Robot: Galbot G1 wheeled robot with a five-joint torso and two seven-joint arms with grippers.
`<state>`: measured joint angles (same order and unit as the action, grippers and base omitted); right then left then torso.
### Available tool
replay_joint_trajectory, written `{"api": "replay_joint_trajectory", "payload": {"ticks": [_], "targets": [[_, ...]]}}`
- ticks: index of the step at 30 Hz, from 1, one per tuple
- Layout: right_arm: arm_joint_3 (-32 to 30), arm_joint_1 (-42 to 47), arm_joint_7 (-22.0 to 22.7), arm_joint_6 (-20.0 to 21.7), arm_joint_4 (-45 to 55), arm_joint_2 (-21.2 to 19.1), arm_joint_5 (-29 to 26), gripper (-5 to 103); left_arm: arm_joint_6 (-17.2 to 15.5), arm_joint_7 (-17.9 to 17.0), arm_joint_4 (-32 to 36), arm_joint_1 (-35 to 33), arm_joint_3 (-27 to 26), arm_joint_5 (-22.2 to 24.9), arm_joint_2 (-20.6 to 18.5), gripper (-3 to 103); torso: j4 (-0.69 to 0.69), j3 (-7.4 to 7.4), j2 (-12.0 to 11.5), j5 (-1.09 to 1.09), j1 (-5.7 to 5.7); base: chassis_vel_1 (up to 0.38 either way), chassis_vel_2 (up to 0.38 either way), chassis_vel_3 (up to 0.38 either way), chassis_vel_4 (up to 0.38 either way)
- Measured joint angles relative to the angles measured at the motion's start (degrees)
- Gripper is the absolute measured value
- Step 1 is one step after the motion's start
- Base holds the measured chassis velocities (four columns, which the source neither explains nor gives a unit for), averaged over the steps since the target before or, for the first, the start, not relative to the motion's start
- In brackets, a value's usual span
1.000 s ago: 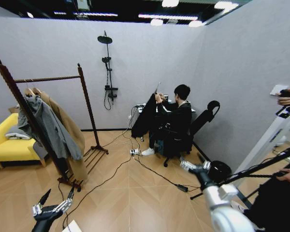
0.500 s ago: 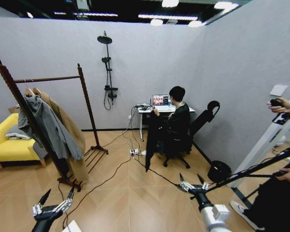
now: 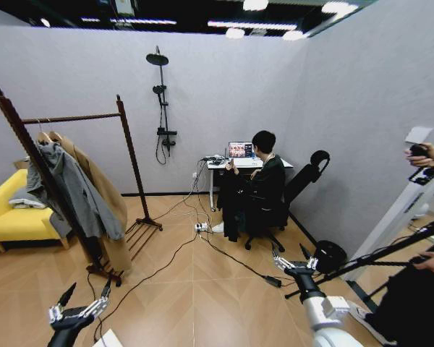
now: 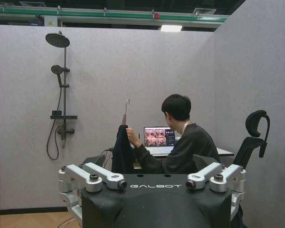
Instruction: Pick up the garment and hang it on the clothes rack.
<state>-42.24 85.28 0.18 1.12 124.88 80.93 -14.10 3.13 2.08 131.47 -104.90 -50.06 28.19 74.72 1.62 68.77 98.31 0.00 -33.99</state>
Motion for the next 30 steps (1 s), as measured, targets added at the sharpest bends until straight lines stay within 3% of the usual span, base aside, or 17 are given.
{"api": "replay_joint_trajectory", "payload": {"ticks": [21, 30], "targets": [[-0.1, 0.1, -0.5, 2.3, 1.6, -0.7, -0.9, 100, 0.0, 0.0, 0.0, 0.0, 0.0, 0.0, 0.0, 100, 0.0, 0.0, 0.0, 0.0, 0.01, -0.004, 0.006, 0.006, -0.003], [0.4, 0.3, -0.4, -1.8, 2.2, -0.5, 0.5, 100, 0.0, 0.0, 0.0, 0.0, 0.0, 0.0, 0.0, 100, 0.01, 0.02, 0.0, 0.0, -0.06, -0.078, 0.077, 0.075, -0.079]]}}
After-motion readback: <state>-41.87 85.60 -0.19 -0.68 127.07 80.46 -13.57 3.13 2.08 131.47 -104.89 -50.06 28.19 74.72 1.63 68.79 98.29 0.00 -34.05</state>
